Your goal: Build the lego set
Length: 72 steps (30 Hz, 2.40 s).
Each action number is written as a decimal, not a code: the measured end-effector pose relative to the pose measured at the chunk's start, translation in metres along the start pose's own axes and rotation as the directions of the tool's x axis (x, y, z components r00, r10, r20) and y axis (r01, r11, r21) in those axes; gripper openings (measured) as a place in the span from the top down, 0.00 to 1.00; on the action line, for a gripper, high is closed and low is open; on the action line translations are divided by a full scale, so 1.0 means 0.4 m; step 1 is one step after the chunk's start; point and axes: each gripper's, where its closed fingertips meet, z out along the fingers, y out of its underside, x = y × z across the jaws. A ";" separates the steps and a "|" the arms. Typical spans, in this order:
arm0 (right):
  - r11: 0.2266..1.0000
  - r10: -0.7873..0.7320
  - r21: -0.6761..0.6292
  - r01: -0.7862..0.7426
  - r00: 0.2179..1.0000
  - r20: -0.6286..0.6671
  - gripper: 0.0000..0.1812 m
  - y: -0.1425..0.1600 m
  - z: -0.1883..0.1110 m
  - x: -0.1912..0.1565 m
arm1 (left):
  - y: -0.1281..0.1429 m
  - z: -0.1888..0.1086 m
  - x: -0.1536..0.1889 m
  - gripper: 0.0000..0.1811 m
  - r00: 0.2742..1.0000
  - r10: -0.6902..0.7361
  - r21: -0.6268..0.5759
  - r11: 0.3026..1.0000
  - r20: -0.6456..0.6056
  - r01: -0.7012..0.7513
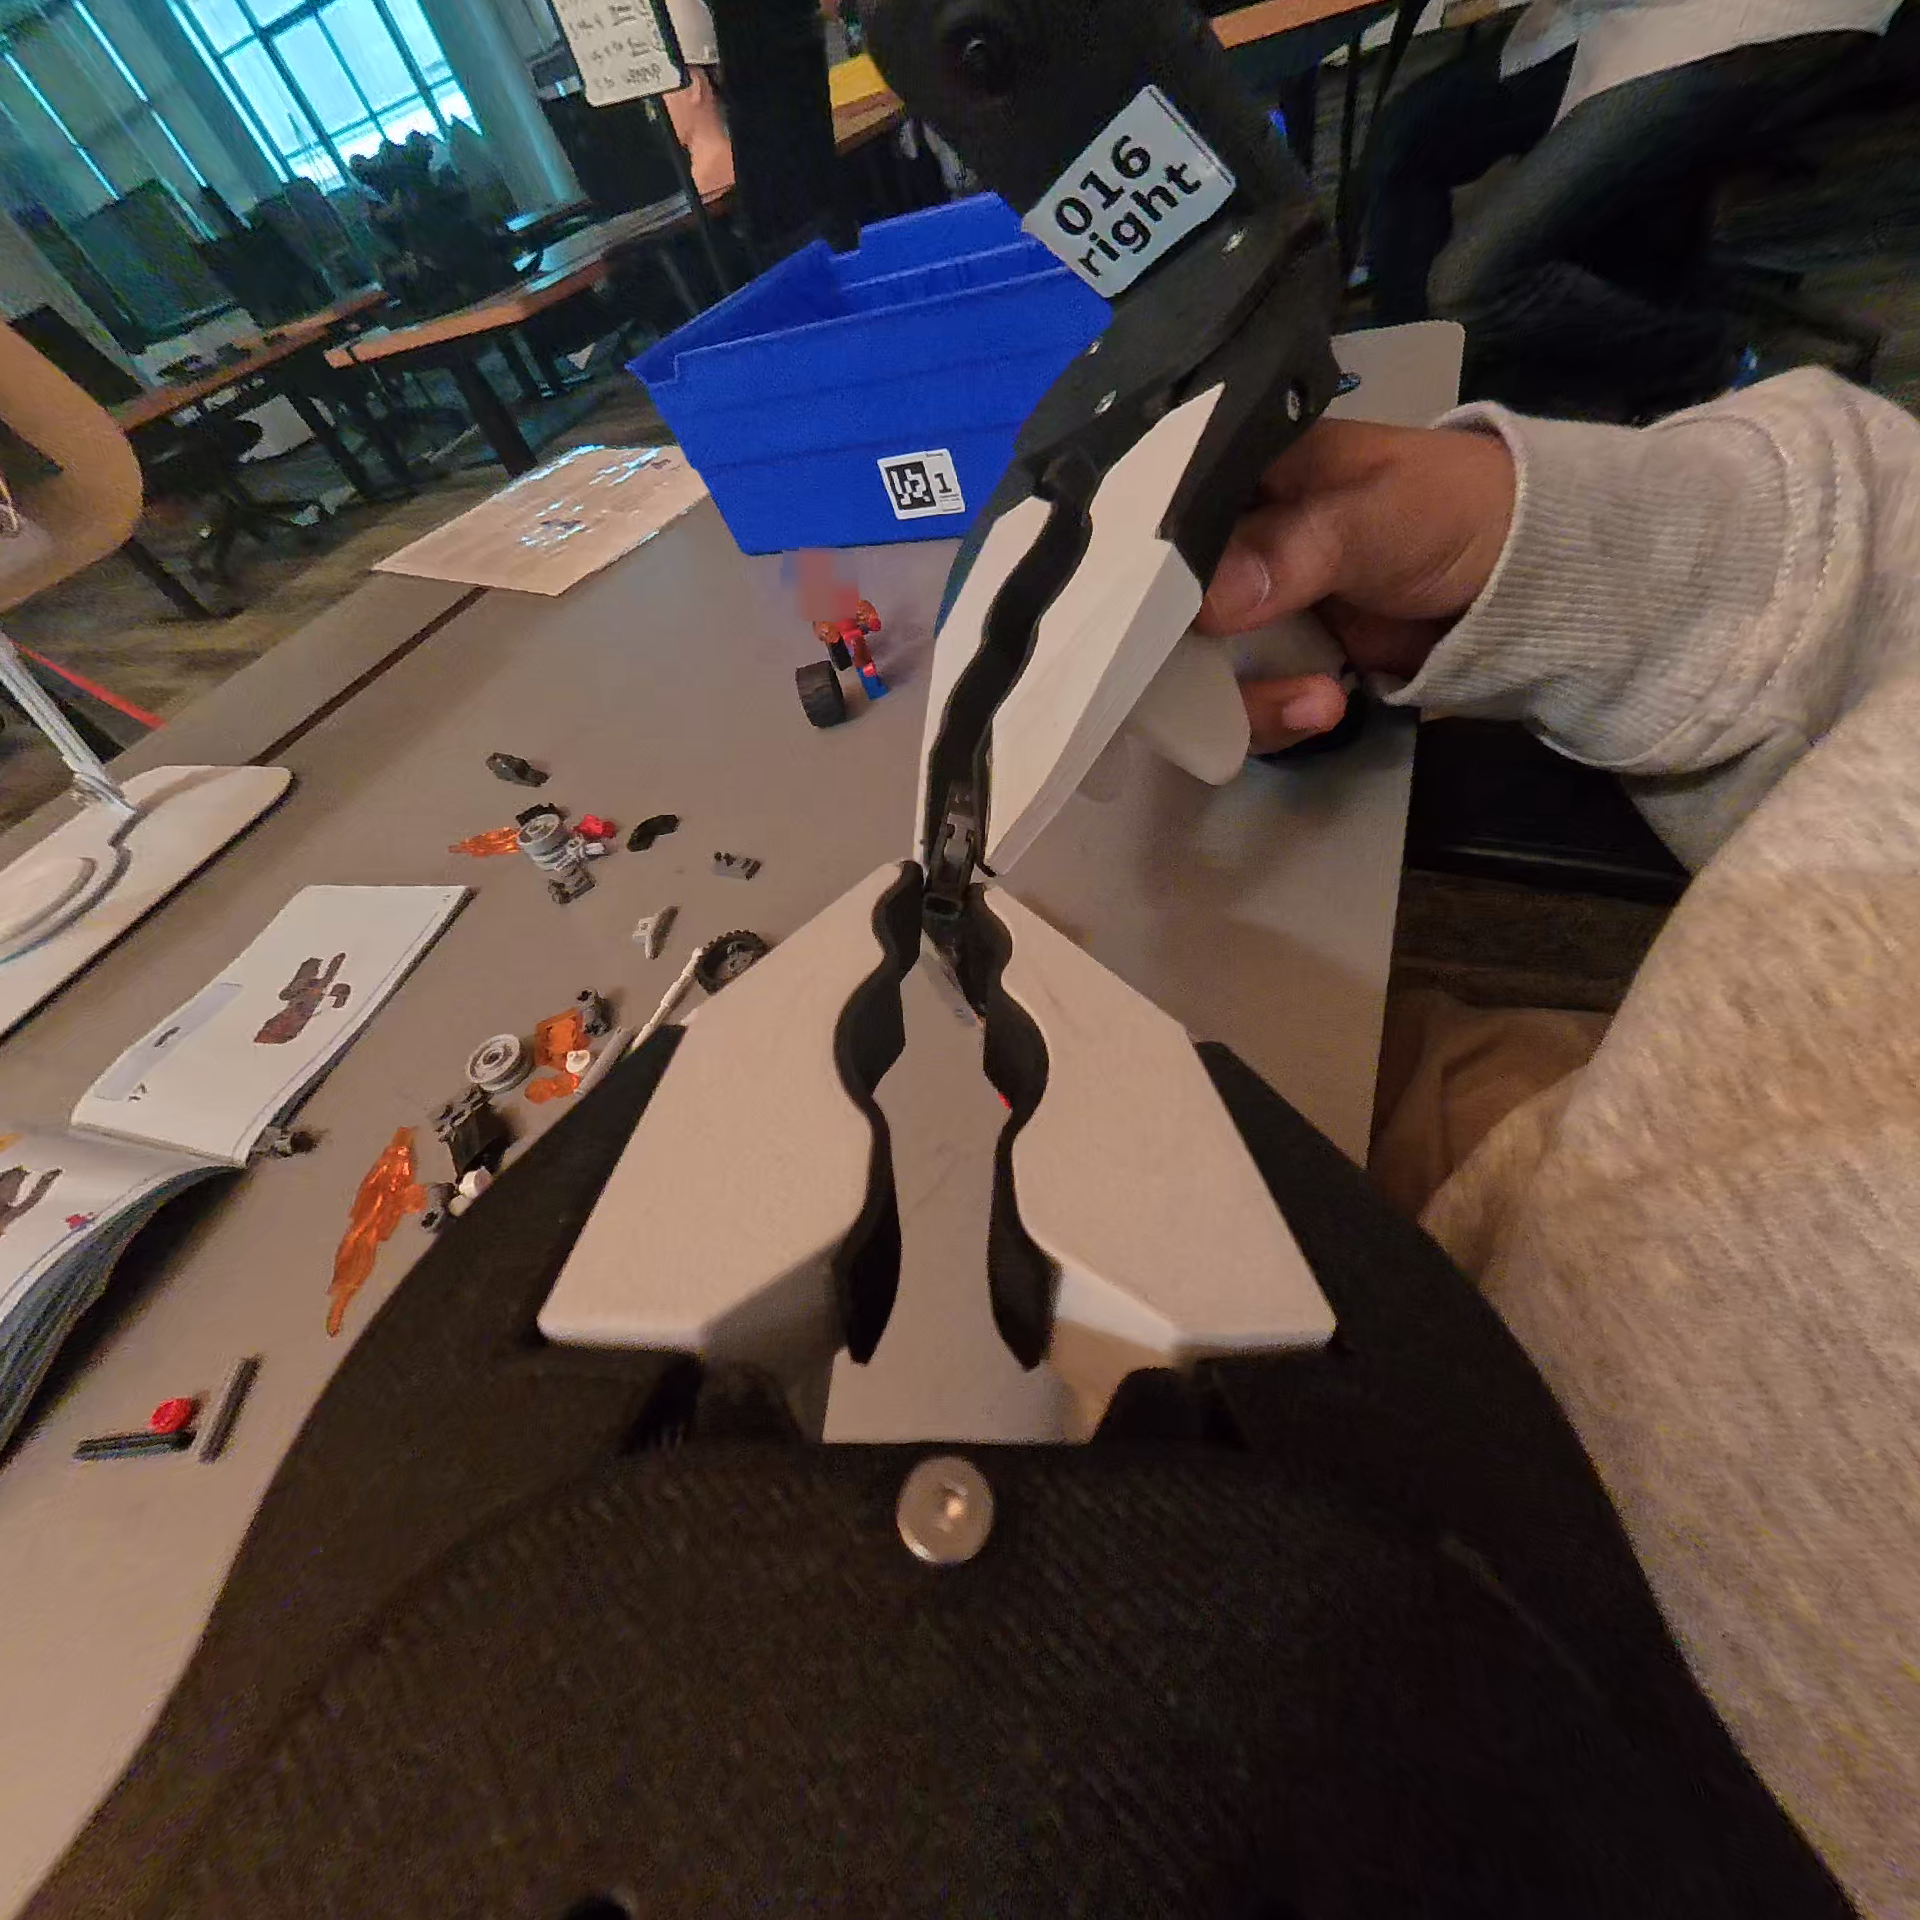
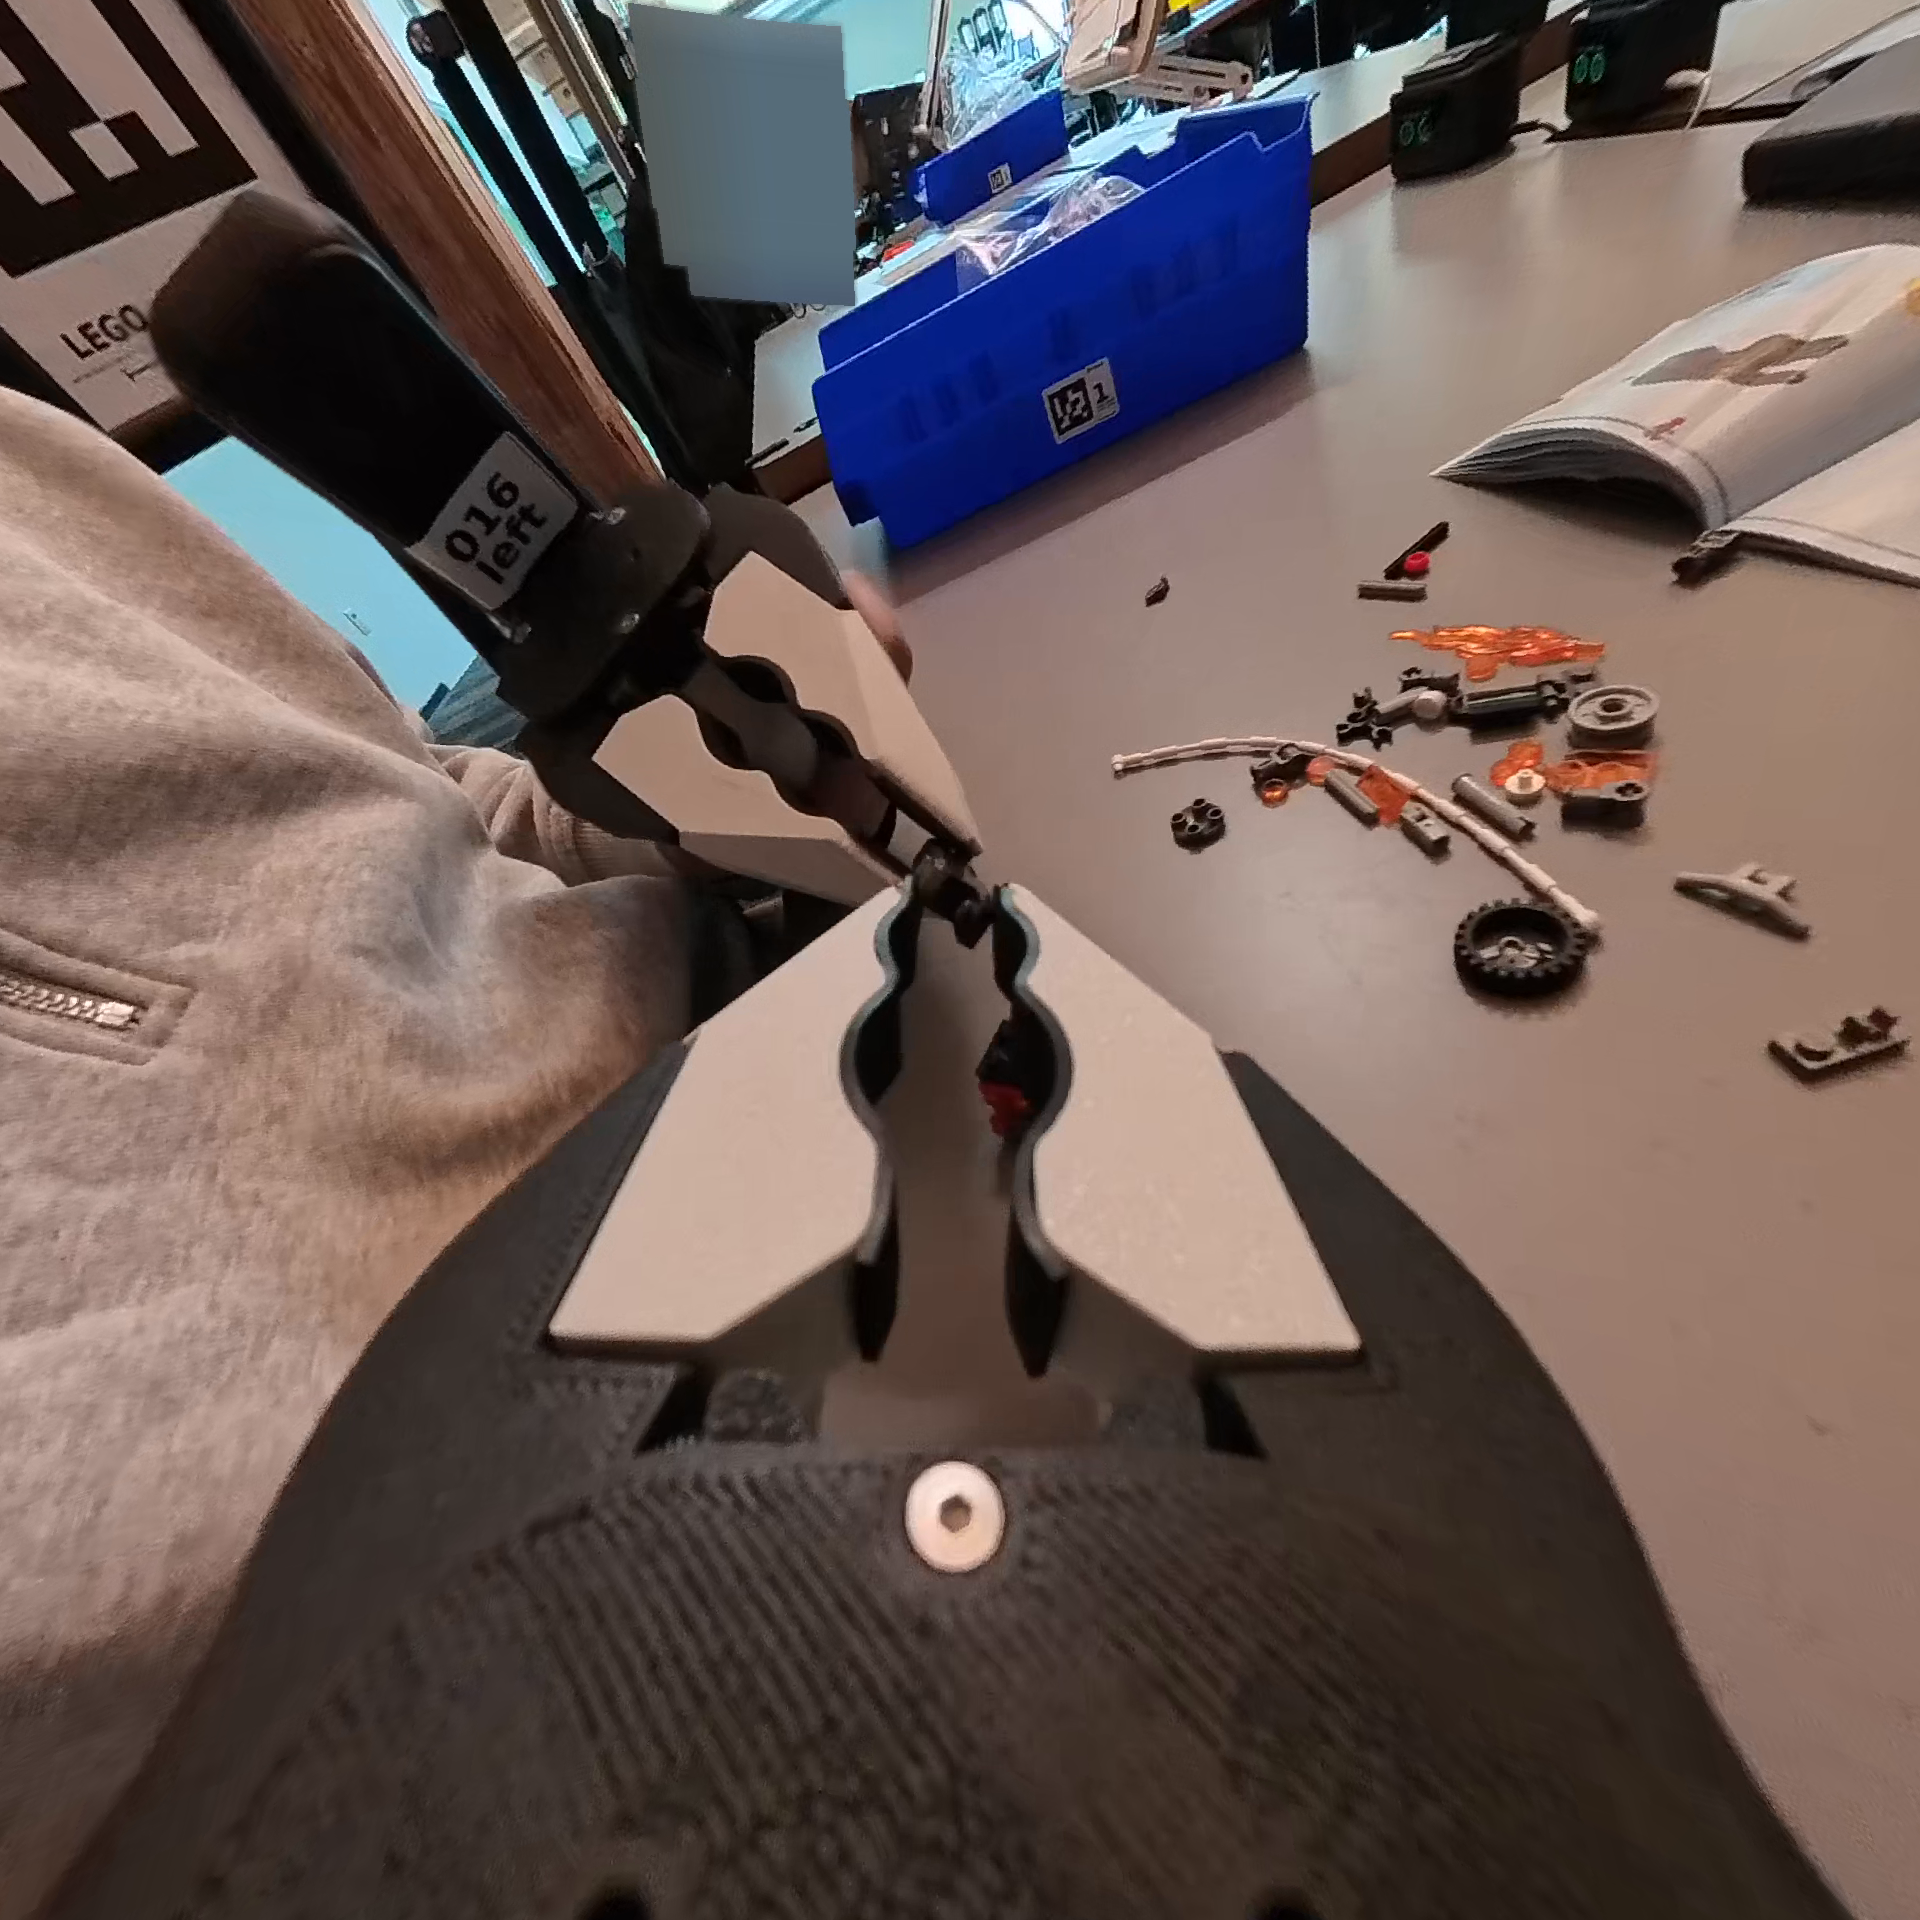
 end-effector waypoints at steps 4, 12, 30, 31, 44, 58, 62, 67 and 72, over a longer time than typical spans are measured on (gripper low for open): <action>1.000 -0.003 0.027 0.003 1.000 0.012 0.94 -0.010 -0.005 -0.002 | -0.007 0.005 -0.009 0.95 0.997 -0.072 0.024 0.997 -0.022 0.073; 0.993 -0.043 0.109 0.039 0.998 0.038 0.94 -0.038 -0.024 -0.013 | -0.032 -0.009 -0.034 0.74 0.901 -0.377 0.083 0.912 -0.216 0.402; 0.980 -0.184 0.081 0.180 0.982 0.051 0.94 -0.028 -0.002 -0.046 | -0.060 -0.026 0.011 0.83 0.532 -0.601 -0.039 0.684 -0.596 0.729; 0.980 -0.184 0.082 0.179 0.982 0.053 0.94 -0.028 -0.002 -0.046 | -0.059 -0.026 0.010 0.84 0.531 -0.603 -0.040 0.682 -0.595 0.730; 0.977 -0.190 0.103 0.187 0.982 0.018 0.94 -0.039 0.004 -0.037 | -0.058 -0.028 -0.005 0.90 0.538 -0.614 -0.015 0.666 -0.578 0.746; 0.964 -0.216 0.133 0.231 0.969 -0.119 0.92 -0.061 0.000 0.000 | -0.055 -0.030 -0.036 0.96 0.561 -0.629 0.035 0.648 -0.538 0.761; 0.962 -0.203 0.153 0.226 0.967 -0.154 0.90 -0.069 -0.010 0.013 | -0.054 -0.034 -0.053 0.95 0.603 -0.623 0.078 0.660 -0.499 0.747; 0.971 -0.120 0.179 0.156 0.973 -0.196 0.92 -0.084 -0.020 0.031 | -0.040 -0.041 -0.109 0.95 0.702 -0.625 0.178 0.690 -0.342 0.701; 0.943 0.102 0.324 -0.071 0.991 -0.080 0.83 -0.118 0.005 0.019 | -0.048 -0.053 -0.127 0.95 0.860 -0.495 0.265 0.819 -0.122 0.509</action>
